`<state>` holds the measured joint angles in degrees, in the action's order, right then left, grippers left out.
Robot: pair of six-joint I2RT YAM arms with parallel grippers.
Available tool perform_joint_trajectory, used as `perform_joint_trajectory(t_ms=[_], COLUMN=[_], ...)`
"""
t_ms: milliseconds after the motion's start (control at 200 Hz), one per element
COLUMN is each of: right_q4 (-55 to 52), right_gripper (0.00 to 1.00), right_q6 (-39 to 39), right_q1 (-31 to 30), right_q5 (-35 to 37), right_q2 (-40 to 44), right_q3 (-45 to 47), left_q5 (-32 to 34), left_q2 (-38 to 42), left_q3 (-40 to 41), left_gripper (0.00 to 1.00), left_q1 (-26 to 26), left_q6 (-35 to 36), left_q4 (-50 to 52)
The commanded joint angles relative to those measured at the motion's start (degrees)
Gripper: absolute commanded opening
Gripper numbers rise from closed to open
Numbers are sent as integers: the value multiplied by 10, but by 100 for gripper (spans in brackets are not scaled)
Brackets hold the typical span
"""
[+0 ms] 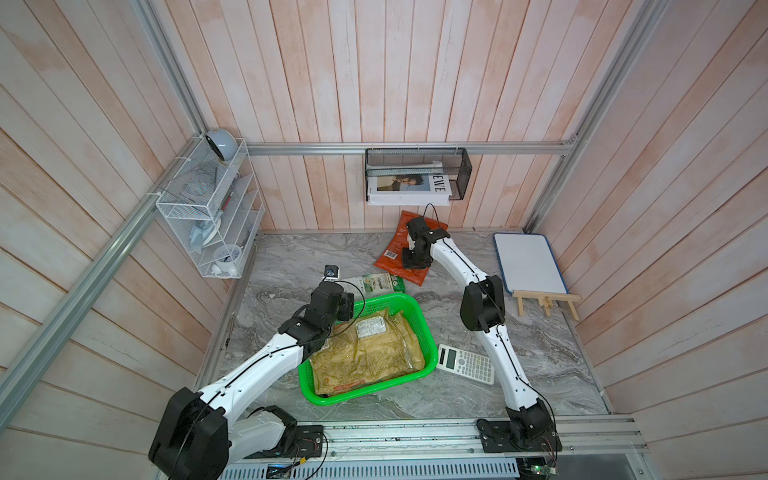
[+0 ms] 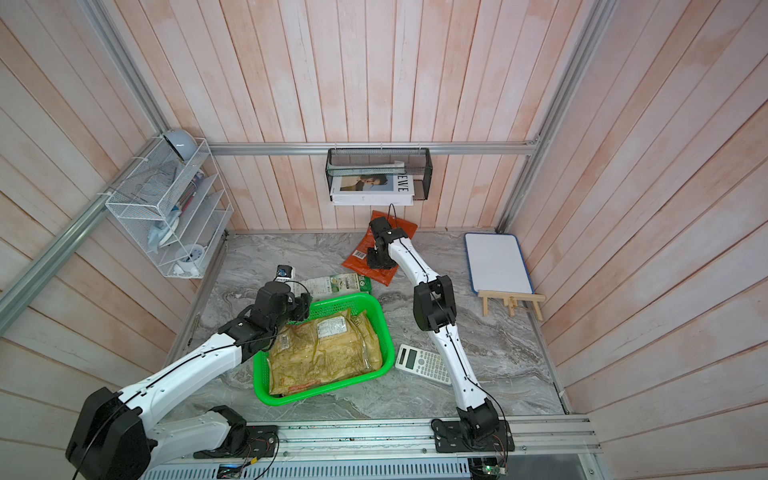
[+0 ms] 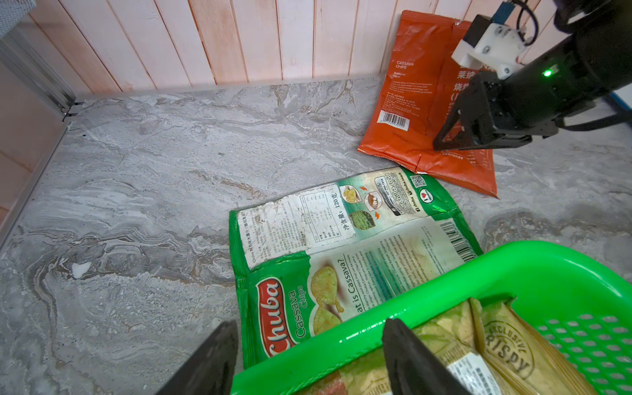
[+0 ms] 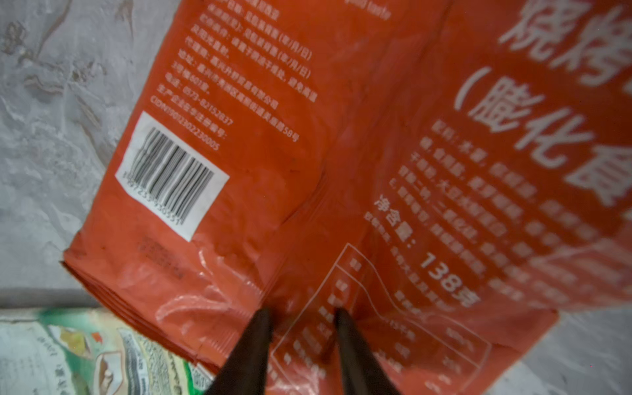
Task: Put the potato chips into the basket
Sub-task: Pick up the potato chip from the center of the board.
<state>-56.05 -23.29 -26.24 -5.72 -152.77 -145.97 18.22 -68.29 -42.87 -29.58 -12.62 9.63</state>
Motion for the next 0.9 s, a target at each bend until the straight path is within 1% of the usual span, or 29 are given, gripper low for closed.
perform_joint_trajectory(t_ms=[0,35,50,120,195,210,320,410,590,710,795,895], right_q4=[-145,-170,-180,-226,-247,-248,-208,-175,-138,-129,-126,-132], right_gripper=[12,2,0,0,0,0,0,0,0,0,0,0], right_q6=[20,31,35,52,61,62,58,40,22,9,30,77], right_q1=[-8,-8,-8,-9,-13,-15,-24,-26,-27,-28,-37,-54], right_q5=[-33,-26,-25,-21,-14,-11,12,25,85,85,89,121], right_q2=[-11,-9,-9,-4,8,27,95,159,280,328,361,400], right_q3=[34,35,35,36,59,68,152,197,242,250,258,268], left_q5=[-9,-7,-7,-7,-9,-10,-12,-4,21,64,69,76], left_q2=[-4,-4,-2,2,9,10,23,33,35,43,61,87], left_q3=[-11,-9,-9,-9,-9,-9,-13,-24,-52,-54,-48,-47], left_gripper=[72,72,72,72,72,72,72,72,72,72,72,72], left_q1=[4,5,5,7,7,7,7,8,9,11,15,15], left_q6=[21,22,21,15,6,4,-8,-23,-62,-92,-95,-90], left_q4=[-15,-17,-18,-18,-15,-15,-11,5,80,127,133,137])
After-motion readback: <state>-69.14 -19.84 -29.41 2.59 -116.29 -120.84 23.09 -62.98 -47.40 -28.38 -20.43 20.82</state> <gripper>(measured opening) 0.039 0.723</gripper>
